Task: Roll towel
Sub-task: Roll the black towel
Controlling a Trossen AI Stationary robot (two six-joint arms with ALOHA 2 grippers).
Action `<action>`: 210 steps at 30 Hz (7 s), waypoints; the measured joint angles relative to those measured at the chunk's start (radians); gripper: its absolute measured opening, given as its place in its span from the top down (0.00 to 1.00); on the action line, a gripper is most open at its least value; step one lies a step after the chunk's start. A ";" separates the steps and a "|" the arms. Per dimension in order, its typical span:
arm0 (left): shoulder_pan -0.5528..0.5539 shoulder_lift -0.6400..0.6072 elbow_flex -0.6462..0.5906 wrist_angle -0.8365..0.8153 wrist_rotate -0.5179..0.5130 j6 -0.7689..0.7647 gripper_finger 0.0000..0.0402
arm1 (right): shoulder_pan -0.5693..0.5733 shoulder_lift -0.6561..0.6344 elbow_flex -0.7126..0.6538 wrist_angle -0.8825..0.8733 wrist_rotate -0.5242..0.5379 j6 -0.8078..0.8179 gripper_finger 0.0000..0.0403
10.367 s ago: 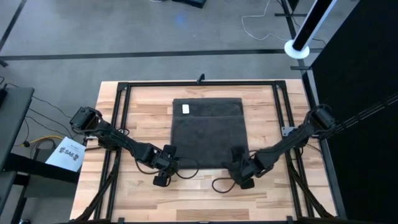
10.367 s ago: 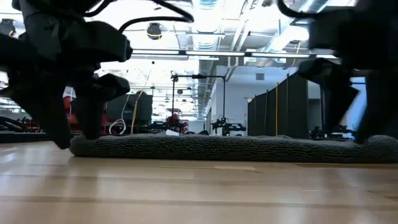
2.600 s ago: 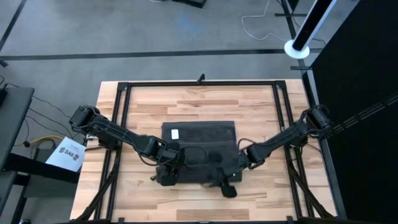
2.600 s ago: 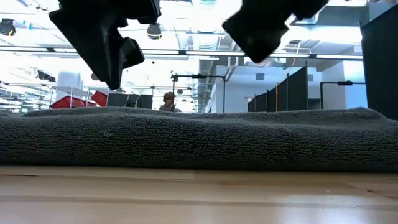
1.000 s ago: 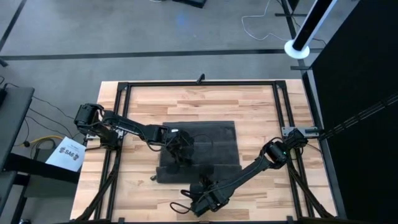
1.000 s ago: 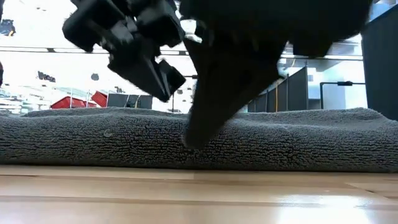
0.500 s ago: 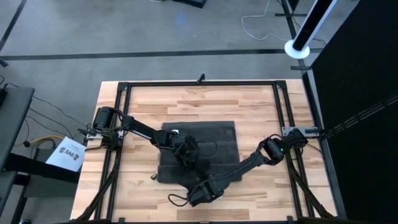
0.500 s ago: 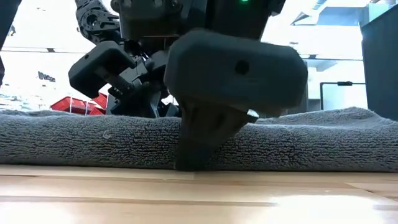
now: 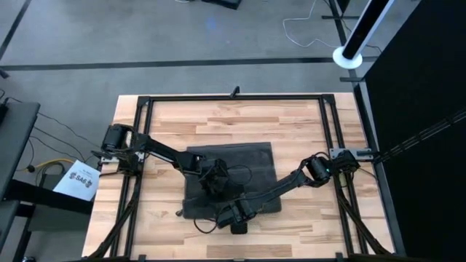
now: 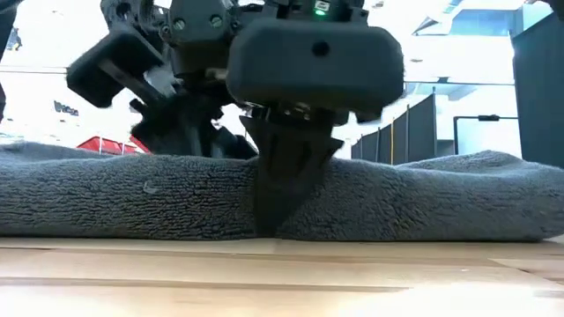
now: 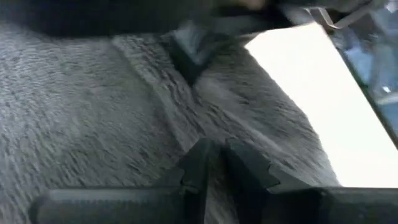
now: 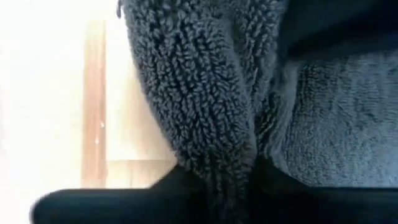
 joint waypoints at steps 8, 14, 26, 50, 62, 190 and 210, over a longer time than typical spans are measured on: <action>-0.003 -0.214 0.000 -0.333 -0.183 0.120 0.90 | -0.056 -0.007 0.003 0.063 -0.250 -0.029 0.94; -0.067 -0.372 0.000 -0.518 -0.186 -0.048 0.90 | -0.104 -0.010 -0.006 0.077 -0.448 -0.102 0.94; -0.342 -0.464 0.000 -0.570 -0.065 -0.485 0.90 | -0.215 -0.010 -0.082 0.182 -0.805 -0.220 0.94; -0.715 -0.311 0.047 -0.316 -0.763 -0.649 0.64 | -0.289 -0.010 -0.082 0.097 -0.854 -0.356 0.94; -0.715 -0.128 0.137 -0.415 -0.785 -0.594 0.53 | -0.288 -0.012 -0.081 0.087 -0.856 -0.355 0.94; -0.688 -0.145 0.321 -0.659 -0.806 -1.181 0.60 | -0.359 0.070 -0.081 0.109 -1.086 -0.384 0.94; -0.516 -0.011 0.243 -0.467 -0.870 -0.964 0.41 | -0.361 0.069 -0.081 0.106 -1.086 -0.391 0.94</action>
